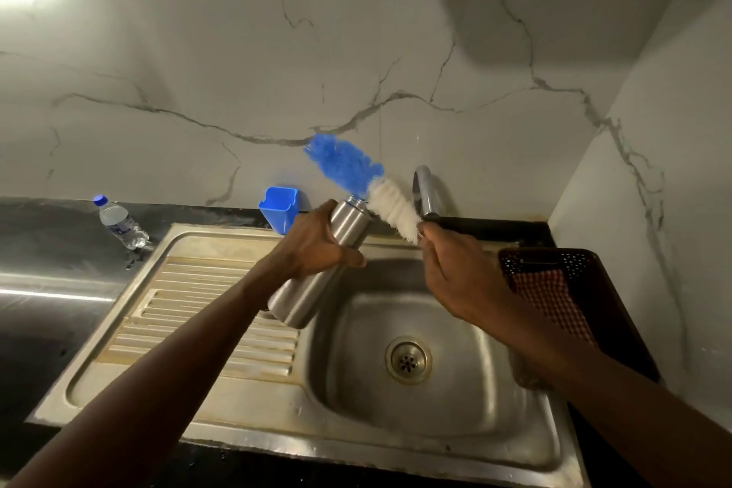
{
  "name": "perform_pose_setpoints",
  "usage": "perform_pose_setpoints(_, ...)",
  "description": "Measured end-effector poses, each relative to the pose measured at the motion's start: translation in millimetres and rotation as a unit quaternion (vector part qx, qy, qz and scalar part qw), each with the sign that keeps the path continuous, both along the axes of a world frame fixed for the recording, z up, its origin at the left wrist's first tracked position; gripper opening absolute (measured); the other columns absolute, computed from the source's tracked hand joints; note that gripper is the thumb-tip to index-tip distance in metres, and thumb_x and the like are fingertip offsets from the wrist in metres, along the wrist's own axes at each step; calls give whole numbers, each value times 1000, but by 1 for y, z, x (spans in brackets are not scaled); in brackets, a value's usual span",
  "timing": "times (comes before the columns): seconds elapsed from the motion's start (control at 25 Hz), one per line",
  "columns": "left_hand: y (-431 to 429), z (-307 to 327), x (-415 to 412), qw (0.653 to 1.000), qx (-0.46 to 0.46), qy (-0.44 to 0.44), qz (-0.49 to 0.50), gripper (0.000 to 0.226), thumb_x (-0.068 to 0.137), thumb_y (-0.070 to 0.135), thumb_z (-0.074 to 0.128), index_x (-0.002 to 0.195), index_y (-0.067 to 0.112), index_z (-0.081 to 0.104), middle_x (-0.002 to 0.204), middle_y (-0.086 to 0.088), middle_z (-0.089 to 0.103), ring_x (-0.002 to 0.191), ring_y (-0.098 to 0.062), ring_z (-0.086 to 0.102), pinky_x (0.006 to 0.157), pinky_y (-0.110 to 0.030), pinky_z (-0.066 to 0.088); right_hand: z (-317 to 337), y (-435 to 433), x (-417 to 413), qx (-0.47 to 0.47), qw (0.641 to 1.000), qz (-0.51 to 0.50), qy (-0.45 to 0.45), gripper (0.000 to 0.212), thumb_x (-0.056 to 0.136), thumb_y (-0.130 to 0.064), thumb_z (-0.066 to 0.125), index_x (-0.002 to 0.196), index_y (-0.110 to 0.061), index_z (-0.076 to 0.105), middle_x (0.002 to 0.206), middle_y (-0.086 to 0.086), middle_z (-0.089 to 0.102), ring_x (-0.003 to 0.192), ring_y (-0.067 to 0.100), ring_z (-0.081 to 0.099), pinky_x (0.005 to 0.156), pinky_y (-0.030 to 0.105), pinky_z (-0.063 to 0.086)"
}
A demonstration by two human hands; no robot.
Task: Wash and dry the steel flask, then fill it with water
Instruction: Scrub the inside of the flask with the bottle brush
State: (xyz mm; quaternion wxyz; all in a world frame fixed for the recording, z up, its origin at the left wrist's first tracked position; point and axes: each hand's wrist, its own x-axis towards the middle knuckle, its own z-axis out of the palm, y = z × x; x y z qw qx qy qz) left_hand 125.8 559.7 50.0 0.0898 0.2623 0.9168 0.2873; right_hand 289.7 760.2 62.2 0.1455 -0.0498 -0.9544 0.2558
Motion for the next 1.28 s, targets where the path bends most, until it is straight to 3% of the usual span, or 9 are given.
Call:
perform_pose_setpoints(0.16, 21, 11, 22, 994, 103, -15, 34, 71, 61, 32, 96, 120, 24, 57, 95, 7, 66, 84, -11, 64, 67, -26, 49, 18, -10, -27, 26, 997, -67, 25, 21, 107, -27, 46, 110, -13, 62, 99, 14, 71, 89, 34, 70, 68, 35, 51)
perform_pose_setpoints(0.28, 19, 18, 18, 992, 121, -11, 44, 77, 55, 38, 93, 122, 25, 56, 97, 6, 66, 86, -13, 64, 69, -28, 52, 20, -9, -25, 14, 995, -95, -32, 23, 107, -26, 47, 113, -12, 63, 104, 13, 70, 91, 30, 69, 73, 36, 53)
perform_pose_setpoints(0.4, 14, 19, 18, 998, 60, -5, 9, 77, 60, 39, 93, 124, 26, 54, 100, 3, 66, 85, -11, 64, 68, -24, 50, 16, -12, -12, 6, 993, -107, -46, 25, 107, -28, 46, 115, -13, 64, 105, 13, 71, 87, 29, 67, 68, 31, 46)
perform_pose_setpoints(0.6, 27, 21, 28, 983, 161, -54, 72, 63, 62, 26, 94, 115, 20, 61, 92, 5, 69, 80, -11, 67, 64, -24, 48, 36, -25, -31, 20, 997, -73, 5, 28, 107, -33, 38, 94, -19, 58, 83, 4, 62, 70, 22, 55, 60, 30, 43)
perform_pose_setpoints(0.8, 23, 20, 30, 975, 197, -83, 64, 52, 61, 25, 93, 103, 23, 63, 88, 2, 74, 80, -16, 72, 70, -31, 57, 37, -32, -29, -17, 999, -49, 7, 34, 107, -38, 40, 93, -19, 64, 91, 7, 72, 84, 24, 70, 81, 39, 57)
perform_pose_setpoints(0.92, 22, 26, 30, 964, 226, -127, 61, 64, 56, 25, 94, 112, 23, 62, 95, -3, 73, 87, -23, 72, 74, -38, 61, 49, -29, -41, -64, 994, -88, -7, 29, 110, -35, 38, 104, -16, 59, 122, 22, 67, 92, 29, 68, 82, 33, 48)
perform_pose_setpoints(1.0, 16, 28, 31, 950, 256, -174, 52, 66, 51, 24, 89, 111, 25, 61, 98, -6, 72, 89, -26, 72, 74, -40, 62, 37, -30, -36, -61, 994, -89, -1, 39, 110, -35, 38, 119, -7, 65, 111, 21, 70, 91, 31, 68, 79, 34, 48)
perform_pose_setpoints(1.16, 15, 26, 38, 915, 296, -272, 24, 71, 56, 25, 86, 120, 28, 54, 109, -10, 70, 94, -25, 71, 78, -39, 60, 39, -25, -36, -71, 991, -110, -23, 43, 110, -37, 39, 100, -7, 69, 98, 16, 72, 67, 16, 61, 62, 23, 38)
perform_pose_setpoints(1.28, 19, 21, 28, 884, 362, -292, 42, 99, 56, 43, 96, 138, 18, 47, 123, -18, 69, 102, -31, 74, 91, -49, 62, 43, -31, -38, -62, 994, -84, 23, 38, 109, -30, 41, 107, -7, 71, 91, 13, 72, 71, 20, 62, 73, 28, 49)
